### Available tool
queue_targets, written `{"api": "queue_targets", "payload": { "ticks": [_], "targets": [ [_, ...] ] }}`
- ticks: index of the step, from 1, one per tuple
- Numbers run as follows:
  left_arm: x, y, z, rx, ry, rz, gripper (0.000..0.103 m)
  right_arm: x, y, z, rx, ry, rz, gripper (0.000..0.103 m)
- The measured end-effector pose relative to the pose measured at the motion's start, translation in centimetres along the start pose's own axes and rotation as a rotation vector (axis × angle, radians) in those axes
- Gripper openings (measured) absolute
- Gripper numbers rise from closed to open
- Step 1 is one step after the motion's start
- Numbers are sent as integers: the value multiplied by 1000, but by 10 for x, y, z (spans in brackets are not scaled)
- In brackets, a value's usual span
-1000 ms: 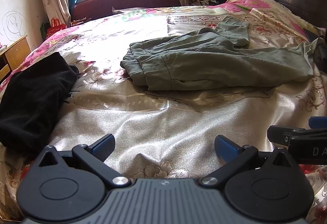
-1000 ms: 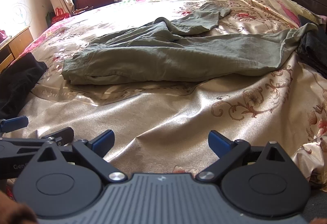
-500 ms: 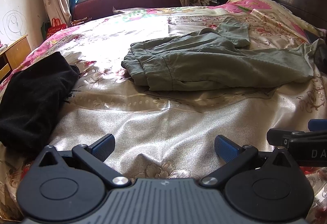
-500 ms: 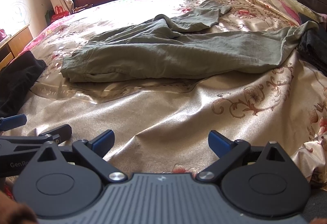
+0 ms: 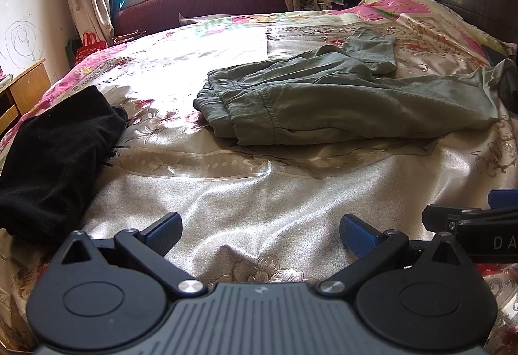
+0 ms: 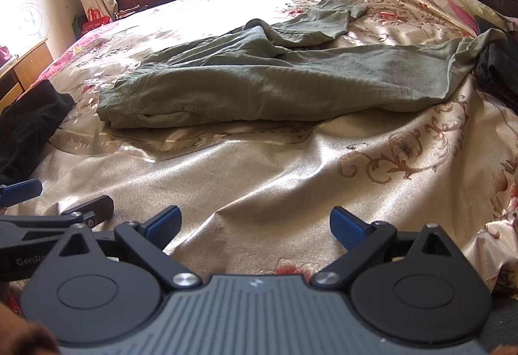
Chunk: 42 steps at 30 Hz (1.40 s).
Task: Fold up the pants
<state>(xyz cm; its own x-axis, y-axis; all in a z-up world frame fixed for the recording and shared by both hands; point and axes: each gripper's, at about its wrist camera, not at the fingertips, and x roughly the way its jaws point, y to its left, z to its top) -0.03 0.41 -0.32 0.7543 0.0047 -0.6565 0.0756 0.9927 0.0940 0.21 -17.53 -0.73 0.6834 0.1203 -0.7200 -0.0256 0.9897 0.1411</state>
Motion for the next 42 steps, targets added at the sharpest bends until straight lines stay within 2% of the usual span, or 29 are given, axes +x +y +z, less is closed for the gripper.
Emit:
{"api": "queue_targets", "payload": {
  "ticks": [42],
  "targets": [
    [-1,-1,1,11,-3,6,103,3,0,0,3,16,6,98]
  ]
}}
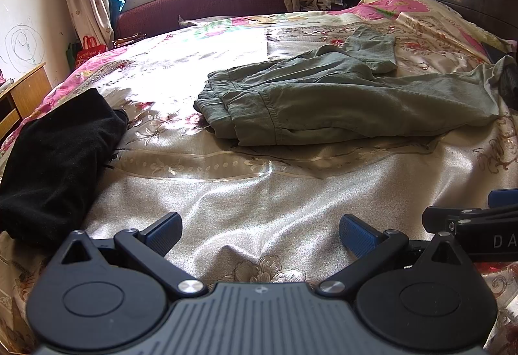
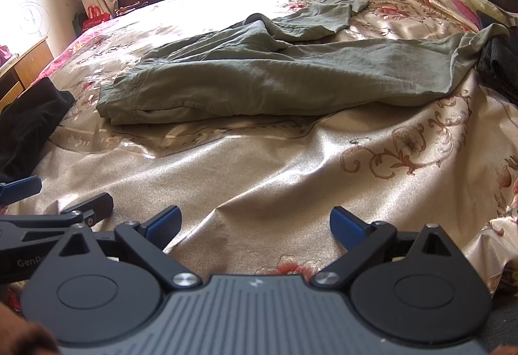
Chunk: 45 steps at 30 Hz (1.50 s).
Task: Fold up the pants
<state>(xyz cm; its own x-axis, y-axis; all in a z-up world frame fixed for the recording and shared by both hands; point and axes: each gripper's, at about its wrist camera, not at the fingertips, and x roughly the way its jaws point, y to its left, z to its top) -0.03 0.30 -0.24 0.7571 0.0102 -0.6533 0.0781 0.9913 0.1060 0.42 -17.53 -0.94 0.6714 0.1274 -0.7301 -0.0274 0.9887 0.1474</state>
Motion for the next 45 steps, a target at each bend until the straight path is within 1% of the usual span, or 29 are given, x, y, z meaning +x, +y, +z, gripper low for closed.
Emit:
{"api": "queue_targets", "payload": {
  "ticks": [10,12,14,17,19,22,23,25,27,29,32,33,36,38,40,43,44,45],
  "targets": [
    [1,2,2,4,-6,-9,103,0,0,0,2,0,3,98],
    [3,5,7,5,-16,-25,103,0,-1,3,8,-11,12,98],
    [6,6,12,23,-38,-22,103,-1,0,9,5,-35,15,98],
    [17,9,25,56,-67,5,103,2,0,23,10,-65,23,98],
    [28,16,35,44,-66,13,103,8,-1,32,16,-73,19,98],
    [46,25,48,21,-63,-8,103,17,-2,45,-3,-94,0,98],
    [53,25,52,25,-71,-22,103,21,-2,49,-17,-103,-11,98],
    [63,21,59,56,-78,-26,103,27,-3,54,-28,-115,-24,98],
    [76,17,63,85,-63,-50,96,33,-7,58,-13,-116,-26,98],
    [90,13,65,105,-31,-69,91,38,-11,59,10,-109,-24,98],
    [107,11,65,108,12,-72,91,45,-14,57,28,-89,-11,98],
    [109,11,67,108,16,-74,91,47,-15,56,27,-83,-4,98],
    [114,15,75,97,40,-76,91,50,-13,54,13,-81,7,98],
    [110,19,74,75,40,-88,90,50,-13,54,11,-85,16,98],
    [110,15,73,96,42,-102,87,50,-14,54,17,-92,28,98],
    [120,-6,77,190,19,-100,78,55,-18,57,35,-82,49,98],
    [125,-11,83,191,19,-100,65,55,-19,57,38,-81,52,97],
    [130,-12,88,174,28,-108,46,55,-20,57,41,-82,55,96]
  ]
}}
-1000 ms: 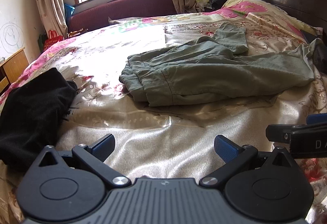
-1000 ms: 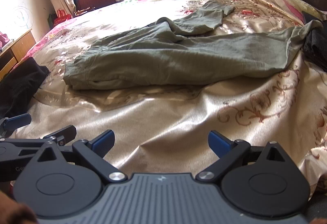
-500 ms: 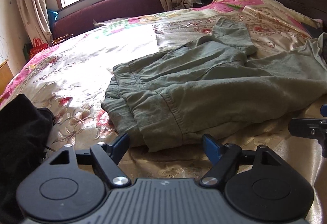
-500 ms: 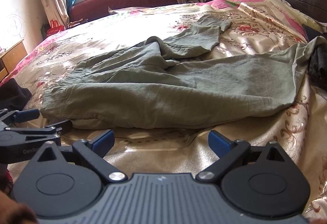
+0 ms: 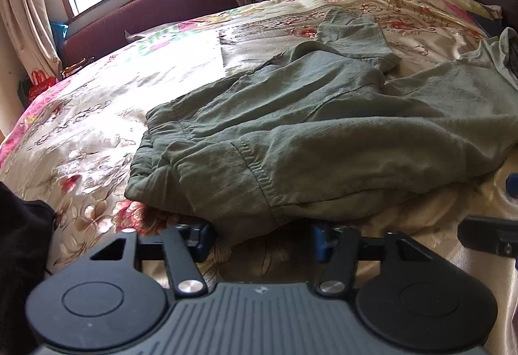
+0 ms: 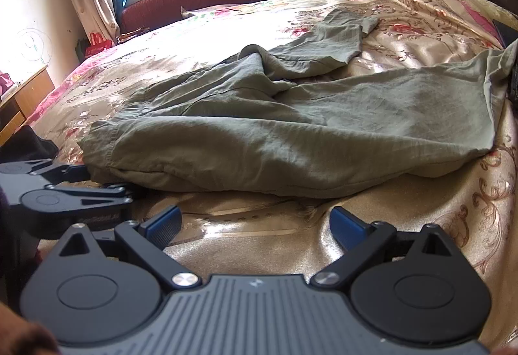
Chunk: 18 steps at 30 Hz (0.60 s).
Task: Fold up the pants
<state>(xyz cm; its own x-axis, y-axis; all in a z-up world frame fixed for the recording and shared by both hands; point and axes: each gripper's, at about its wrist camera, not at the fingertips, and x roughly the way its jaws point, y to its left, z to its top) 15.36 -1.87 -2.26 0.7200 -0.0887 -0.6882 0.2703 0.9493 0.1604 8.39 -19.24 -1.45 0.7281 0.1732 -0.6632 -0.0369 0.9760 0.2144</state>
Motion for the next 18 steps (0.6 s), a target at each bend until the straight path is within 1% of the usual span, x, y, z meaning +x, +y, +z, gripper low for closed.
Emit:
{"api": "queue_targets", "payload": {
  "ticks": [1,2,4,7,10,14,15,16,18],
  "targets": [
    [4,3,7,-30,15,-18,38,-1,-1,0,4,-3,1,89],
    [6,8,12,-64,26,-35,33,-2,-3,0,10,-7,0,82],
    [1,20,16,-118,21,-60,30,-3,-8,1,26,-4,-2,78],
    [-19,39,11,-154,-3,-81,28,-3,-15,3,54,-5,-3,78],
    [-43,61,-1,-188,2,-98,28,-3,-17,3,55,-4,-4,77],
    [-77,91,-29,-199,25,-59,27,-13,-9,1,37,31,19,78],
    [-82,98,-37,-206,33,-43,21,-16,-6,0,36,41,39,78],
    [-86,104,-43,-209,43,-24,17,-20,-3,-2,36,53,60,77],
    [-91,119,-57,-232,68,17,17,-25,2,-5,35,86,87,77]
  ]
}}
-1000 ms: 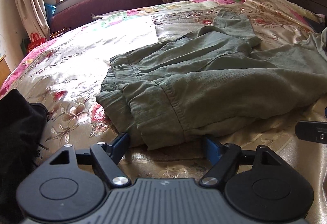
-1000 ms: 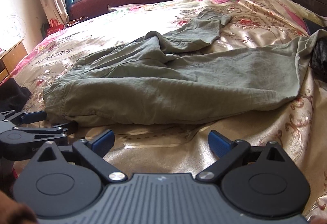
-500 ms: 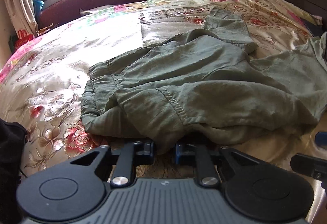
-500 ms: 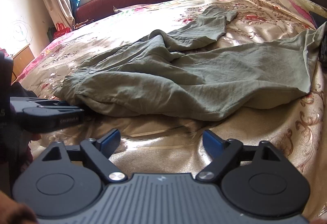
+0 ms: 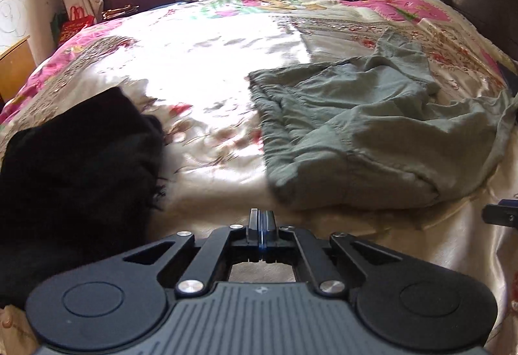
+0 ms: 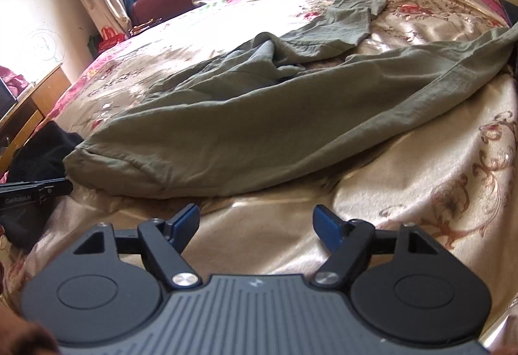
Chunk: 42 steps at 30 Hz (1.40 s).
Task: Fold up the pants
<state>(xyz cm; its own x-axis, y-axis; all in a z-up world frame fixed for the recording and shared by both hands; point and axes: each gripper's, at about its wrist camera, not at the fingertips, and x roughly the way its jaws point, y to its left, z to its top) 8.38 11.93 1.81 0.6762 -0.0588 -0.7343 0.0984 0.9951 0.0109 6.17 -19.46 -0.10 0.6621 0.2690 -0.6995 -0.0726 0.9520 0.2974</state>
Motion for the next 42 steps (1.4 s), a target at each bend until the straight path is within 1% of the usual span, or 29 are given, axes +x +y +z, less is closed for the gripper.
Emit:
{"api": "queue_targets", "payload": {
  "ticks": [2,3,4,5,7,8,9,10,11,12,14,16,17,20,22,23,24,25,26,27,29,31,34,37,40,42],
  "targets": [
    [1,15,-11,-24,20,32,17,-5,-1,-1,8,11,-6,77],
    [1,16,-15,-29,11,35,17,-6,-5,0,11,5,-25,77],
    [0,15,-18,-29,1,29,17,-7,-9,2,15,-3,-48,77],
    [-1,11,-20,-21,-15,6,17,-6,-17,7,32,-12,-77,77],
    [1,-1,-20,11,-44,-22,23,-6,-35,19,102,-28,-99,77],
    [3,-9,-18,44,-59,-31,31,-5,-46,27,154,-42,-112,77],
    [5,-16,-16,80,-75,-32,44,-4,-56,34,196,-51,-129,77],
    [7,-24,-15,121,-91,-30,51,-2,-64,41,229,-57,-143,78],
    [10,-33,-13,176,-113,-22,64,1,-72,47,260,-63,-159,78],
    [14,-39,-12,222,-123,-13,72,4,-79,52,278,-66,-161,78],
    [22,-50,-10,311,-133,-2,76,12,-88,59,318,-54,-152,79],
    [29,-58,-9,366,-140,13,76,21,-95,62,361,-40,-139,80],
    [30,-61,-8,383,-157,26,76,24,-95,62,363,-41,-142,80],
    [30,-65,-5,404,-197,44,76,32,-95,66,365,-40,-151,80],
    [24,-65,-3,377,-201,-12,55,34,-94,68,363,-41,-152,79],
    [25,-66,-1,362,-179,-31,39,35,-93,69,355,-43,-158,70],
    [29,-67,0,345,-151,-42,34,36,-92,70,338,-47,-172,60],
    [32,-66,2,328,-135,-48,33,38,-90,71,318,-41,-199,37],
    [37,-63,4,300,-119,-60,31,41,-91,73,306,-19,-247,23],
    [39,-57,6,253,-103,-81,30,43,-94,74,317,-2,-265,18],
    [32,-45,12,185,-92,-121,29,38,-102,74,360,7,-231,4],
    [18,-33,15,157,-104,-132,29,26,-104,72,395,13,-161,4],
    [-3,-12,15,126,-108,-138,29,1,-83,65,329,14,-116,4],
    [-17,4,7,126,-100,-96,29,-13,-59,52,294,52,-34,4],
    [-23,13,-5,143,-75,-57,29,-19,-39,38,287,103,19,4],
    [-21,18,-14,155,-43,-26,29,-20,-27,23,288,170,35,5]
  ]
}}
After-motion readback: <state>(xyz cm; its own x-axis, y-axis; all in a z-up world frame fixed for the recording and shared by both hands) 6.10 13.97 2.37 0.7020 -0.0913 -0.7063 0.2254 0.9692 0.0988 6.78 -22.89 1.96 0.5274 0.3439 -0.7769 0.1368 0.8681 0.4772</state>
